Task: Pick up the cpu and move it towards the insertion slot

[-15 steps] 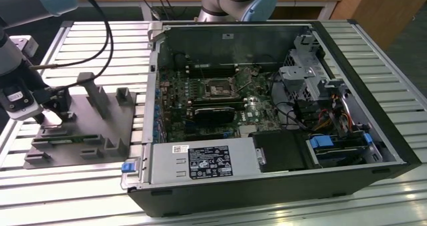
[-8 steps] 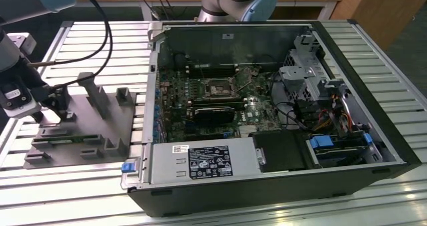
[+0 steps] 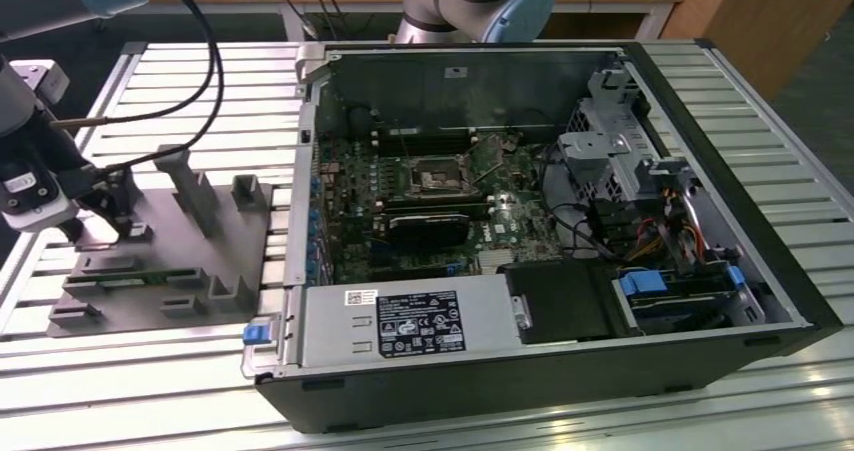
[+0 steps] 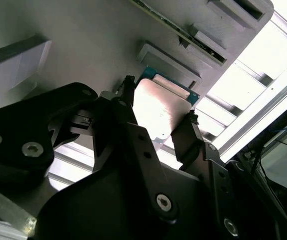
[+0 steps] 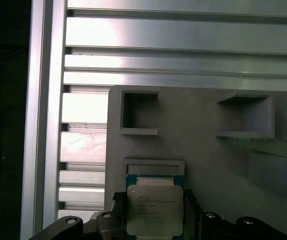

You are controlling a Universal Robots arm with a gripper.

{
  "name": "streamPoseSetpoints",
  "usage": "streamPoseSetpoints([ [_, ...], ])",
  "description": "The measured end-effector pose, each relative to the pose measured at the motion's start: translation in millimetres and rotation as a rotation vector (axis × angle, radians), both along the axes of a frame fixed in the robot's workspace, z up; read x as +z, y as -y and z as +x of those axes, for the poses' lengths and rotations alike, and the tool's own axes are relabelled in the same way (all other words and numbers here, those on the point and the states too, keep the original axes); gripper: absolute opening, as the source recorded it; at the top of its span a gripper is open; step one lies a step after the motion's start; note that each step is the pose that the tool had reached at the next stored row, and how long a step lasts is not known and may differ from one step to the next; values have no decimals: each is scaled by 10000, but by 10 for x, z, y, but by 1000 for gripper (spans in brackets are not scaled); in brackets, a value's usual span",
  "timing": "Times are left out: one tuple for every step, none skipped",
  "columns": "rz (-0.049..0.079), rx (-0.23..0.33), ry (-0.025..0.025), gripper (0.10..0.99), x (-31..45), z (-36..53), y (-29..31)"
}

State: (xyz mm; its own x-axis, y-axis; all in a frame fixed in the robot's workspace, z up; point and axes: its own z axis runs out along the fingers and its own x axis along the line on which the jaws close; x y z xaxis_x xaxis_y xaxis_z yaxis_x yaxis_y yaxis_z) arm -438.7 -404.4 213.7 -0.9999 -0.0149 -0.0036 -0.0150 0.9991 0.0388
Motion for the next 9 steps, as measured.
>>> streamPoseSetpoints([
  [-1,0,-1,545,11,0,0],
  [-1,0,0,545,21,0,0],
  [0,0,0,545,31,0,0],
  [0,0,0,545,41,0,0],
  [-1,0,-1,545,51,0,0],
  [0,0,0,545,60,0,0],
  [0,0,0,545,67,0,0],
  [1,0,1,545,72,1,0],
  [0,0,0,545,78,0,0],
])
